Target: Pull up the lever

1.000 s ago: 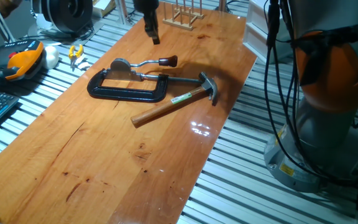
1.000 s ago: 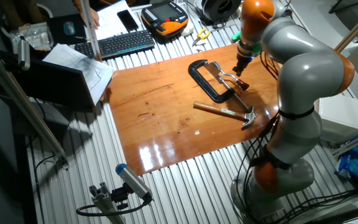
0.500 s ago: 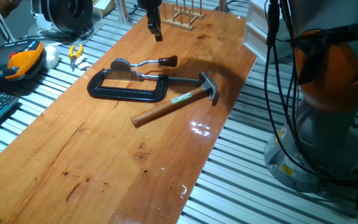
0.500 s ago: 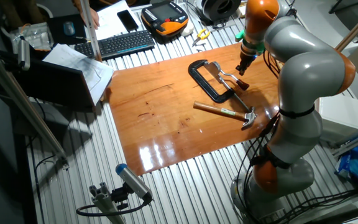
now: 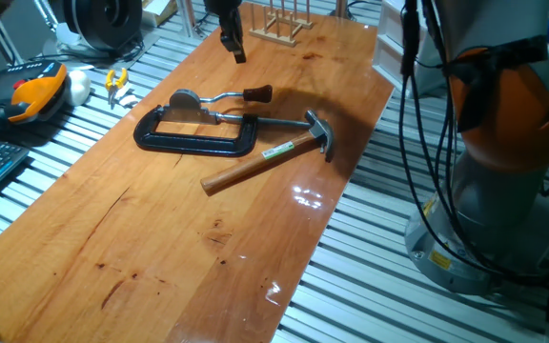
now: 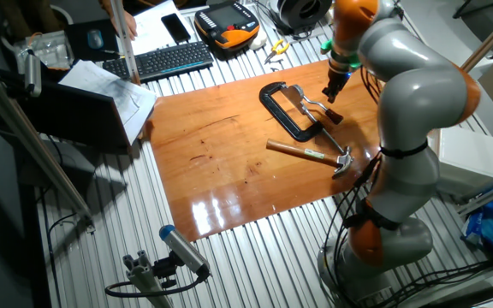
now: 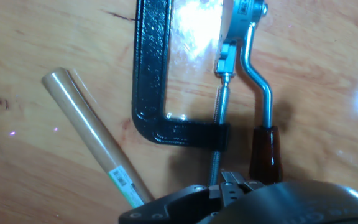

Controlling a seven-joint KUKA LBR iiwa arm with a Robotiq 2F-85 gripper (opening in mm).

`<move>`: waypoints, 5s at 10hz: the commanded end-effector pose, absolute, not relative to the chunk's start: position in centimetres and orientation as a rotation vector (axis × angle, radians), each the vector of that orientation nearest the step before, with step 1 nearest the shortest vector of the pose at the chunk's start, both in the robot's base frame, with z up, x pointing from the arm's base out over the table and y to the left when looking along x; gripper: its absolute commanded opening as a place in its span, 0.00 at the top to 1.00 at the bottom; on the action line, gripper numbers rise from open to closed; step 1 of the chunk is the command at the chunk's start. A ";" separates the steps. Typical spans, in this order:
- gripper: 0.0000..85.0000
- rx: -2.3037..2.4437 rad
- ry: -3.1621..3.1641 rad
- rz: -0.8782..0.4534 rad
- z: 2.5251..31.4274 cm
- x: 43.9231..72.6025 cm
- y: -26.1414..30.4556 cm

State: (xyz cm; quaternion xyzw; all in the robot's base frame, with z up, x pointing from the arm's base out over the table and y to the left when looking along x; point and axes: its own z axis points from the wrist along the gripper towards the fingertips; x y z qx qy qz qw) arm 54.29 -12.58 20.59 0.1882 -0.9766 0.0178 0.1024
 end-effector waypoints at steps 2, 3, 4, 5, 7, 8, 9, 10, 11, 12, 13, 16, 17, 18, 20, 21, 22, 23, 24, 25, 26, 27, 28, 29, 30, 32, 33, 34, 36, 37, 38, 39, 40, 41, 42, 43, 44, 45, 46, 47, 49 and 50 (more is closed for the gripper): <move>1.00 0.492 -2.959 0.009 20.6 54.3 -12.6; 1.00 0.534 -2.935 0.113 20.6 54.3 -12.6; 1.00 0.540 -2.922 0.076 20.6 54.3 -12.6; 1.00 0.574 -2.909 0.076 20.6 54.3 -12.6; 0.80 0.628 -2.908 0.103 19.3 55.8 -14.4; 0.80 0.651 -2.912 0.107 18.5 56.5 -15.4; 0.60 0.657 -2.928 0.095 17.7 57.1 -16.5; 0.40 0.655 -2.938 0.103 17.1 57.3 -17.0; 0.40 0.657 -2.940 0.116 16.6 57.5 -17.2; 0.40 0.661 -2.945 0.109 15.8 57.7 -17.5; 0.40 0.665 -2.956 0.096 14.9 57.7 -18.0; 0.40 0.671 -2.975 0.091 12.5 56.7 -19.2; 0.40 0.672 -2.980 0.108 11.9 56.4 -19.1; 0.40 0.674 -2.986 0.108 11.3 56.3 -19.2; 0.20 0.679 -3.002 0.102 10.1 56.3 -19.2; 0.20 0.685 -3.011 0.081 8.9 56.3 -19.3; 0.20 0.688 -3.021 0.068 8.0 56.4 -19.3; 0.20 0.689 -3.027 0.058 7.1 56.4 -19.3; 0.20 0.691 -3.034 0.053 6.5 56.3 -19.1; 0.20 0.691 -3.034 0.065 6.2 56.2 -19.0; 0.20 0.691 -3.034 0.065 6.0 56.1 -19.0; 0.20 0.692 -3.036 0.059 5.8 55.9 -19.1; 0.20 0.692 -3.037 0.062 5.5 55.7 -19.1; 0.20 0.694 -3.043 0.052 5.1 55.5 -19.3; 0.20 0.695 -3.050 0.052 4.8 55.3 -19.2; 0.20 0.693 -3.040 0.063 4.6 55.1 -19.3; 0.40 0.691 -3.034 0.063 4.5 55.1 -19.3; 0.40 0.690 -3.030 0.057 4.3 55.0 -19.3; 0.40 0.689 -3.026 0.038 4.1 55.0 -19.3; 0.60 0.689 -3.023 0.027 4.2 55.1 -19.2; 0.60 0.690 -3.026 0.006 4.3 55.1 -19.2; 0.80 0.688 -3.018 -0.018 4.3 55.2 -19.2; 1.00 0.685 -3.001 -0.039 4.4 55.2 -19.1; 1.00 0.684 -2.999 -0.035 4.5 55.2 -19.0; 1.00 0.685 -3.002 -0.031 4.6 55.2 -18.9; 1.00 0.683 -3.001 -0.036 5.0 55.3 -18.7; 1.00 0.681 -2.995 -0.036 5.6 55.5 -18.4; 1.00 0.679 -2.988 -0.031 6.5 55.6 -18.2; 1.00 0.679 -2.986 -0.039 6.9 55.7 -18.0; 1.00 0.678 -2.982 -0.041 7.3 55.8 -17.7; 1.00 0.675 -2.970 -0.033 8.4 56.0 -17.1; 1.00 0.673 -2.966 -0.022 9.0 56.1 -16.8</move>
